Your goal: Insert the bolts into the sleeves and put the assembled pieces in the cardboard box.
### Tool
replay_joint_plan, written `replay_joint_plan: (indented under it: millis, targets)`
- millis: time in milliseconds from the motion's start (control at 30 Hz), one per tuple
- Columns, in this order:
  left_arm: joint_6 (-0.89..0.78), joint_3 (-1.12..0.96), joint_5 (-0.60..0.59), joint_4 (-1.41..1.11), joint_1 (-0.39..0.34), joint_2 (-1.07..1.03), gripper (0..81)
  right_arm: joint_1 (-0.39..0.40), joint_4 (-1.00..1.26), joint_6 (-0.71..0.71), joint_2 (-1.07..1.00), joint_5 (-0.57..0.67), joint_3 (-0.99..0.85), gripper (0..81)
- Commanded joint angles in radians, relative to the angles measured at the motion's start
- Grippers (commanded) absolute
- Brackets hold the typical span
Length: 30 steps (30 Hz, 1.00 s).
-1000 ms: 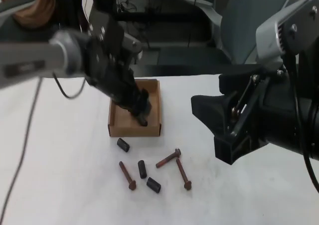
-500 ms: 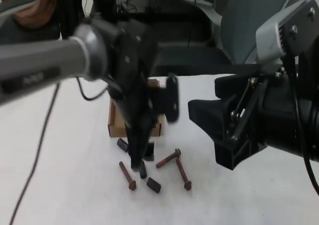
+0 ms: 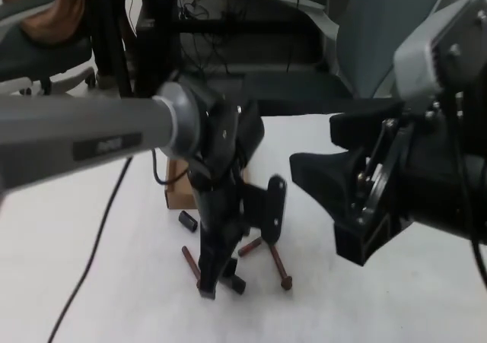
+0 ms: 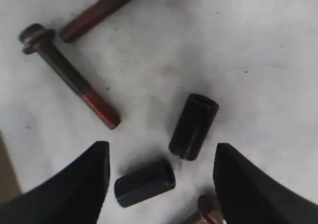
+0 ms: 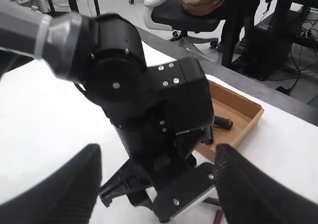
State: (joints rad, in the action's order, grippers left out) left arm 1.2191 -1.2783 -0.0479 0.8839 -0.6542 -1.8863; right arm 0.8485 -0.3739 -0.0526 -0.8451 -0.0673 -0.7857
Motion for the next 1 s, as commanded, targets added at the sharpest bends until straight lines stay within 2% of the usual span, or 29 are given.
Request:
replay_joint_plan:
  millis: [0,133,200,233,300,333,467,567,600,733,767,833,900,967]
  targets:
    - [0.016,-0.005,-0.003,0.013,-0.015,-0.026,57.1,-0.004,0.005,0.007,0.037,0.005,-0.003,60.5]
    - [0.016,-0.005,-0.006,0.009,-0.047,-0.051,56.8,-0.004,0.005,0.007,0.057,-0.002,-0.003,60.5]
    - [0.019,-0.005,-0.005,-0.001,-0.057,-0.065,50.8,-0.004,0.005,0.007,0.058,-0.001,-0.003,60.5]
    - [0.019,-0.005,-0.005,-0.001,-0.059,-0.073,43.3,-0.004,0.005,0.007,0.058,-0.001,-0.003,60.5]
    - [0.016,-0.005,0.018,0.011,-0.059,-0.089,19.5,-0.004,0.005,0.007,0.058,-0.001,-0.003,60.5]
    - [0.014,-0.005,0.054,0.025,-0.061,-0.095,0.6,-0.004,0.005,0.007,0.058,-0.001,-0.003,60.5]
    - [-0.099,-0.005,0.215,0.042,-0.066,-0.085,1.8,-0.004,-0.012,0.004,0.060,-0.001,-0.003,60.5]
    - [-0.239,-0.005,0.214,0.030,-0.061,-0.041,1.8,-0.004,-0.050,-0.017,0.057,-0.026,-0.003,60.5]
    - [-0.308,-0.005,0.189,0.023,-0.055,-0.017,1.8,-0.004,-0.066,-0.036,0.053,-0.055,-0.003,60.5]
    - [-0.576,0.001,-0.032,-0.018,-0.029,0.105,1.8,-0.004,-0.168,-0.086,0.020,-0.164,-0.003,60.5]
    - [-0.622,0.016,-0.060,-0.055,-0.024,0.144,1.8,-0.004,-0.179,-0.081,0.007,-0.162,-0.003,60.5]
    - [-0.703,0.062,-0.043,-0.142,-0.017,0.232,1.8,-0.004,-0.199,-0.087,-0.025,-0.163,-0.003,60.2]
    - [-0.765,0.122,-0.003,-0.225,-0.017,0.321,1.8,-0.004,-0.201,-0.155,-0.067,-0.160,-0.003,53.8]
    - [-0.854,0.198,0.048,-0.300,-0.017,0.427,1.8,-0.004,-0.198,-0.256,-0.116,-0.160,-0.003,39.6]
